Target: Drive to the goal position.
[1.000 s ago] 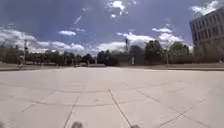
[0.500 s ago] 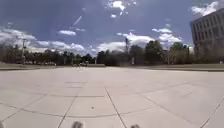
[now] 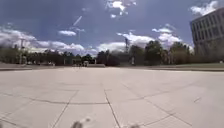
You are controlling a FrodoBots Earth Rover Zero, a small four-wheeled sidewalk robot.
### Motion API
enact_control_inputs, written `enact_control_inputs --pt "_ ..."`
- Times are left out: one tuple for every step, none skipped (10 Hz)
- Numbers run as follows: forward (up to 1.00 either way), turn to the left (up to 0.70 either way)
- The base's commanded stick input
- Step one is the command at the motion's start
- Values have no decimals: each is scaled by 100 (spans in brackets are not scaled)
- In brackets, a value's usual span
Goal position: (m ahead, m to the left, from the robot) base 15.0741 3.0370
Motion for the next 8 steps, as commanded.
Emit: enact_control_inputs --pt "70 0" --pt "70 0" --pt "70 0" --pt "70 0" --pt "70 0" --pt "70 0" --pt "70 0" --pt "70 0"
